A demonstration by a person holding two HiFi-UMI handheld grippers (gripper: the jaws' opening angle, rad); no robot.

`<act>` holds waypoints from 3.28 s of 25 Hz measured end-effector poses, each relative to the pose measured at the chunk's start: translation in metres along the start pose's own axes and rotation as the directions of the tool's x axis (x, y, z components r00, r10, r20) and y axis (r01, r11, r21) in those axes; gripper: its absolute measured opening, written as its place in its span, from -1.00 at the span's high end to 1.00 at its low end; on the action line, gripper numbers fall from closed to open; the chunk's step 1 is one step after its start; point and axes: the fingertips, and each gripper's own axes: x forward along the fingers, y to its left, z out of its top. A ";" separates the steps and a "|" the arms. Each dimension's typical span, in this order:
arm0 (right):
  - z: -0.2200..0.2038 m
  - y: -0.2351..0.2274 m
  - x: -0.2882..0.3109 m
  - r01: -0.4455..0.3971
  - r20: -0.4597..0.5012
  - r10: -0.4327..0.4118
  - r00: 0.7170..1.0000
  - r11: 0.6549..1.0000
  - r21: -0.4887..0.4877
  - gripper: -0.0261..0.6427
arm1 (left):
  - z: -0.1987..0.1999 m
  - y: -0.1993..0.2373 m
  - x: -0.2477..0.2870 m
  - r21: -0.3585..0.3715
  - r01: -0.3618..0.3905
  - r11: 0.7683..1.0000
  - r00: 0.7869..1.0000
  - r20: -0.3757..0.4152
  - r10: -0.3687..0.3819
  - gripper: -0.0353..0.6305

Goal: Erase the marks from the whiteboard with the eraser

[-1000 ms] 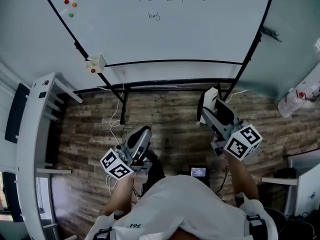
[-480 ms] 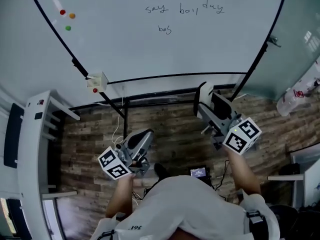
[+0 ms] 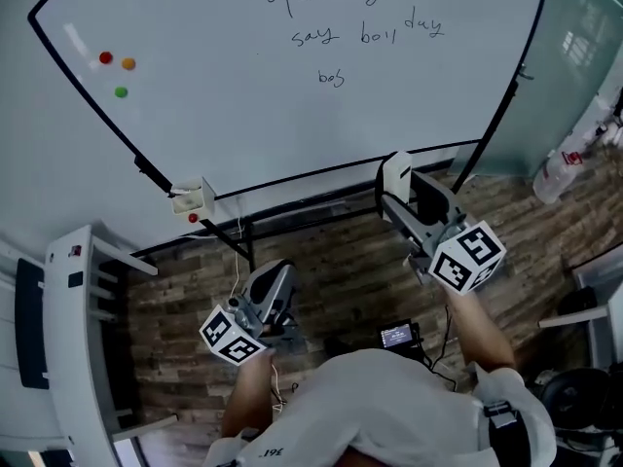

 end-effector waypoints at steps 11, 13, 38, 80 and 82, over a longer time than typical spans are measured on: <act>0.017 -0.023 0.053 0.030 -0.007 -0.031 1.000 0.994 -0.108 0.12 | 0.012 0.053 0.012 -0.045 -0.021 0.999 1.000 0.015 0.021 0.88; 0.020 -0.032 0.063 0.018 -0.007 -0.019 1.000 0.991 -0.132 0.12 | 0.013 0.062 0.021 -0.039 -0.041 0.998 0.999 0.025 0.042 0.88; 0.108 -0.160 0.165 0.043 0.047 -0.027 0.999 0.927 -0.372 0.12 | 0.060 0.125 0.173 0.187 -0.198 0.962 0.979 0.074 0.188 0.88; 0.298 -0.069 0.313 0.362 0.235 -0.275 0.932 0.704 -0.611 0.12 | 0.157 0.130 0.154 0.258 -0.070 0.964 0.993 0.112 0.042 0.88; 0.297 -0.069 0.315 0.385 0.249 -0.294 0.923 0.687 -0.616 0.12 | 0.158 0.131 0.153 0.261 -0.066 0.963 0.994 0.102 0.041 0.88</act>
